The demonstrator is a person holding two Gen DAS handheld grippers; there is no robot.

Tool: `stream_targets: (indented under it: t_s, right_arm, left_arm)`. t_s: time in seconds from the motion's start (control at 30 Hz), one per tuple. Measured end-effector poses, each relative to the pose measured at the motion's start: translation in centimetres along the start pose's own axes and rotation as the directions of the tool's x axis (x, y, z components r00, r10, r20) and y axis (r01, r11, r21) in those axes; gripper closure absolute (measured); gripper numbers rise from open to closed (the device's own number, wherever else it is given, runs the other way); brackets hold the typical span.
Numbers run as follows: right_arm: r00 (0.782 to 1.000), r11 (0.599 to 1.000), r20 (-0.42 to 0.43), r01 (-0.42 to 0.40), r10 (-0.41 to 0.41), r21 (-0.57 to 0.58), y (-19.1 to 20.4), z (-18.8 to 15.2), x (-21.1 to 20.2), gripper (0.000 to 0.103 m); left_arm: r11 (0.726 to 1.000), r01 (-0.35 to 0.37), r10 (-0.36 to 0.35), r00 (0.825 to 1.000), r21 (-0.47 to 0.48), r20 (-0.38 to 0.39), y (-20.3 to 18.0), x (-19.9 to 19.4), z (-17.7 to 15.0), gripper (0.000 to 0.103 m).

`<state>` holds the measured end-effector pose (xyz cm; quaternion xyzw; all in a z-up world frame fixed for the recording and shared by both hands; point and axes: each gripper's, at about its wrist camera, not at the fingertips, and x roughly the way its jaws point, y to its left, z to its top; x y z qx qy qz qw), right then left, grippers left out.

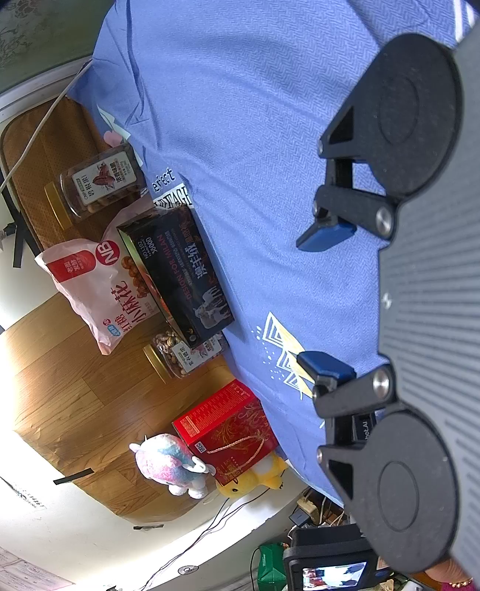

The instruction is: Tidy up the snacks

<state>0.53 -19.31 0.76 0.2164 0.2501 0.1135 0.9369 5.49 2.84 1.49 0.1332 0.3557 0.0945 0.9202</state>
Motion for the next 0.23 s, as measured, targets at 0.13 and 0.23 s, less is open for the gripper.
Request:
stream_targets:
  t_s: [0.13, 0.23]
  right_arm:
    - [1.0, 1.0, 0.001, 0.0, 0.0, -0.002, 0.0, 0.03, 0.01, 0.041]
    - [1.0, 1.0, 0.001, 0.001, -0.001, -0.008, 0.01, -0.03, 0.04, 0.041]
  left_arm:
    - [1.0, 0.011, -0.011, 1.0, 0.001, 0.011, -0.03, -0.25, 0.12, 0.0]
    - [0.999, 0.037, -0.037, 0.999, 0.0, 0.019, -0.18, -0.58, 0.17, 0.0]
